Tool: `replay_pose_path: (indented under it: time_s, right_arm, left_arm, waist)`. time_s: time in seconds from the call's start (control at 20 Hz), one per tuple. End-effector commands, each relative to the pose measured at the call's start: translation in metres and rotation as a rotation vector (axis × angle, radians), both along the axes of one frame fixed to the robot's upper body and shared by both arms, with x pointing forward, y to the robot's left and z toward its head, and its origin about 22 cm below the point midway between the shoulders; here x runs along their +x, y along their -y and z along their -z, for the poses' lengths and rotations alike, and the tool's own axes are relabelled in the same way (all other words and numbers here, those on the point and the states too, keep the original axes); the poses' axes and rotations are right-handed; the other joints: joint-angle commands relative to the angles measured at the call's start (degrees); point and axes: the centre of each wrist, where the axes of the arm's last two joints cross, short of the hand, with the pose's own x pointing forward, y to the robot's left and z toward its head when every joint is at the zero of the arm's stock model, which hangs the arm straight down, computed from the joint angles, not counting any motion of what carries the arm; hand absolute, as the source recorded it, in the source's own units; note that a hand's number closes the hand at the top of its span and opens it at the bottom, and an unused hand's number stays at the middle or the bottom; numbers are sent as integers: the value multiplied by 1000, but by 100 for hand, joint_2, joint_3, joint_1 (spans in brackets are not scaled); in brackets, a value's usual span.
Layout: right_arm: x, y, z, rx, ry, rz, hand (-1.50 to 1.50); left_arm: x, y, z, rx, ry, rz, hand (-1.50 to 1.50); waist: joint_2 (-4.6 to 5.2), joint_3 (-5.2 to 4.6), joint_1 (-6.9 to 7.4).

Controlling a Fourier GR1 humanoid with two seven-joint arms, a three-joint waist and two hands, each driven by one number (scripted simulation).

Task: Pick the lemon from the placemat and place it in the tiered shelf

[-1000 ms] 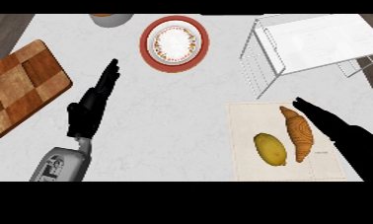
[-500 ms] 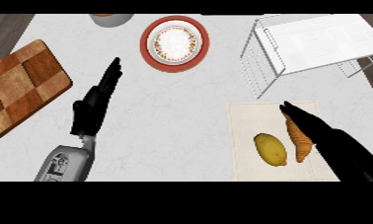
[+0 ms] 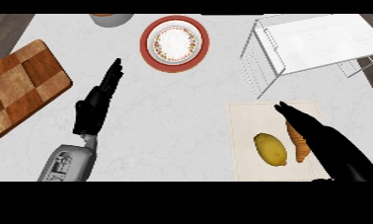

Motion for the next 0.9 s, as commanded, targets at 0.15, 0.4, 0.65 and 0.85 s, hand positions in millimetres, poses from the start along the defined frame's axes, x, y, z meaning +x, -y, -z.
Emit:
replay_pose_path:
  time_s: [0.15, 0.4, 0.65, 0.85]
  right_arm:
    - [-13, -7, 10, -20, -4, 9, -150]
    - [4, -11, 32, -60, -18, 18, -150]
    - [15, -12, 44, -67, -2, 13, -150]
    - [-1, -32, 51, -77, -22, 18, -150]
  left_arm:
    - [7, -24, -6, -6, 3, 3, 0]
    - [-18, 9, -5, -10, -9, 10, 0]
    - [-7, -5, -13, 5, 7, -3, 0]
    - [3, -1, -6, 3, -8, 6, 0]
  waist:
    - [0, 0, -12]
    - [-3, 1, 12]
    - [0, 1, 10]
    - [1, 0, -8]
